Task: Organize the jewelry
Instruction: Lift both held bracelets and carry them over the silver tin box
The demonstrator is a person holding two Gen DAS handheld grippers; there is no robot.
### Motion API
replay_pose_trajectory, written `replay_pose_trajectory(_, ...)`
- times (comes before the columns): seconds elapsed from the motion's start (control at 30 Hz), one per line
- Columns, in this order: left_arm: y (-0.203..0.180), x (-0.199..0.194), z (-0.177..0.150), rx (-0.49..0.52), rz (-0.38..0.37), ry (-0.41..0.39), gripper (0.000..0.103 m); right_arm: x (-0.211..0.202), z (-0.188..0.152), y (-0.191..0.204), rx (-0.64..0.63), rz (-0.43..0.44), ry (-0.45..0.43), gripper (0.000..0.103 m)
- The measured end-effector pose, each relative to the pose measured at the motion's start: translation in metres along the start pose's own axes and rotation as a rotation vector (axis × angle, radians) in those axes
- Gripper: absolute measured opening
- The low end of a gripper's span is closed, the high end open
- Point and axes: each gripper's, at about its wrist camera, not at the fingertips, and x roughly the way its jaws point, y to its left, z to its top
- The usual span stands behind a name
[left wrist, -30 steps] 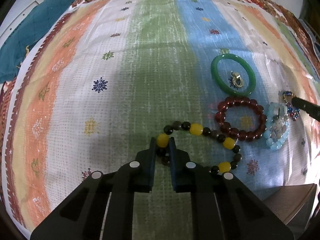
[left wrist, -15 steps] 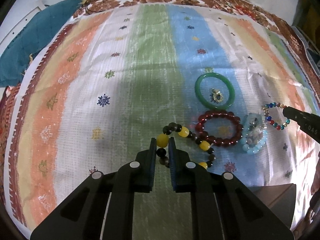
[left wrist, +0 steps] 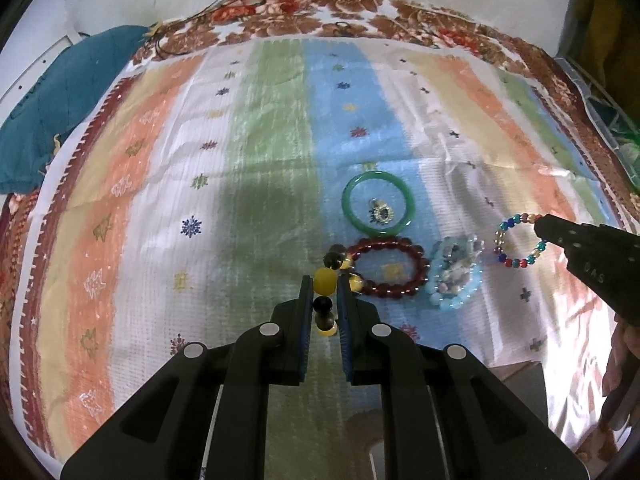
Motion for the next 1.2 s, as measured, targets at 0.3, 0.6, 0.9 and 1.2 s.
replay_pose_trajectory(0.3,-0.011,-0.019,0.0,0.018,0.003,-0.045,0.012,-0.03,-0.001,0.006,-0.011,0.023,-0.069,0.01)
replay_pose_trajectory(0.6,-0.014,-0.052,0.0,0.005,-0.05,-0.111,0.012,-0.061,0.002,0.017,-0.005,0.093,-0.134,0.01)
replay_pose_trajectory(0.9,-0.024,-0.083,-0.003,0.017,-0.079,-0.175,0.012,-0.091,-0.005,0.028,-0.043,0.105,-0.189,0.01)
replay_pose_trajectory(1.2,-0.036,-0.102,-0.02,0.046,-0.091,-0.204,0.012,-0.118,-0.019,0.035,-0.06,0.15,-0.225,0.01)
